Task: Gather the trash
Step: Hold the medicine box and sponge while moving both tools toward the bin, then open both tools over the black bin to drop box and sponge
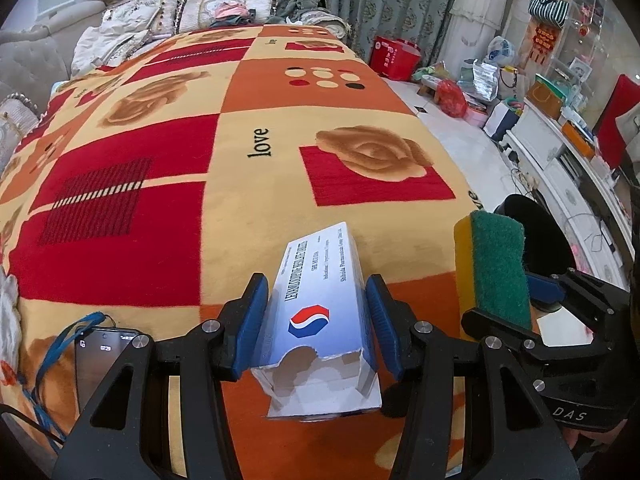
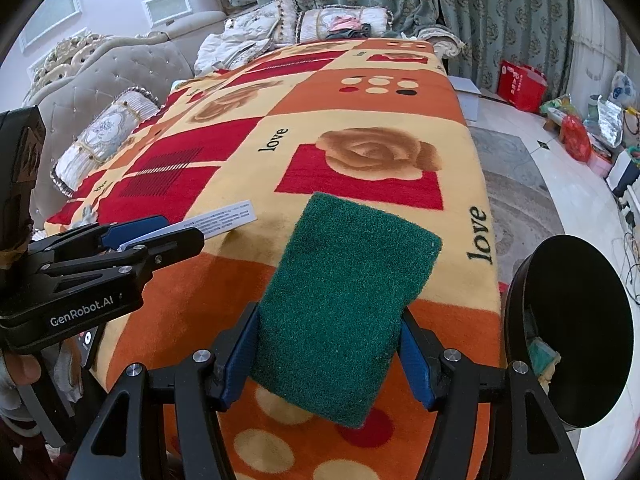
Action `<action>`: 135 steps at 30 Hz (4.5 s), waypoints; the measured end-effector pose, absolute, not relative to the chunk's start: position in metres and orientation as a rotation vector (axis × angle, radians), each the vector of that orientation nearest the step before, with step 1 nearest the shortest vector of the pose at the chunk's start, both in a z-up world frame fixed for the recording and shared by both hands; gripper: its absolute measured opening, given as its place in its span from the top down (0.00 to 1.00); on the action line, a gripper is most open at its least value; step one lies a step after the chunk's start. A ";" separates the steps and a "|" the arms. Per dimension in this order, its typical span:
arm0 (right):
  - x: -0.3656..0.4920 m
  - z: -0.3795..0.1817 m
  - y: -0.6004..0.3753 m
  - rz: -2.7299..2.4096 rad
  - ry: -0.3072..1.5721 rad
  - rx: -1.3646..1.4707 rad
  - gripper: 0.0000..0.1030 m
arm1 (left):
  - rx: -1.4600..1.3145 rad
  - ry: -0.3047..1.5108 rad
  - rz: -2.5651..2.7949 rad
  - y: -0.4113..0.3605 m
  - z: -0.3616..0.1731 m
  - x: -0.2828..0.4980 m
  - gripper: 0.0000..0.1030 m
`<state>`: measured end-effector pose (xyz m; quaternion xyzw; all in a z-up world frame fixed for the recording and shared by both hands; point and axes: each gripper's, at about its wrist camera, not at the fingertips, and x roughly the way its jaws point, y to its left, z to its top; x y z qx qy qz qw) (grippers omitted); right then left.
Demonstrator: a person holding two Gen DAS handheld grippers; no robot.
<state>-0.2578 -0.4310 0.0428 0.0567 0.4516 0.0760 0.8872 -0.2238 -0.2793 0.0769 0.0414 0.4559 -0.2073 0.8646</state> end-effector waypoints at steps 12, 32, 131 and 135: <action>-0.272 0.052 -0.466 0.094 0.909 0.155 0.39 | 0.074 0.960 -0.491 -0.304 0.087 -0.224 0.65; -0.276 0.045 -0.475 0.095 0.921 0.185 0.39 | 0.081 1.081 -0.516 -0.304 0.037 -0.230 0.45; -0.326 0.023 -0.658 -0.272 0.880 0.394 0.29 | 0.089 1.003 -0.849 -0.538 0.076 -0.209 0.49; -0.327 0.028 -0.653 -0.264 0.860 0.395 0.28 | 0.106 0.968 -0.823 -0.530 0.082 -0.212 0.49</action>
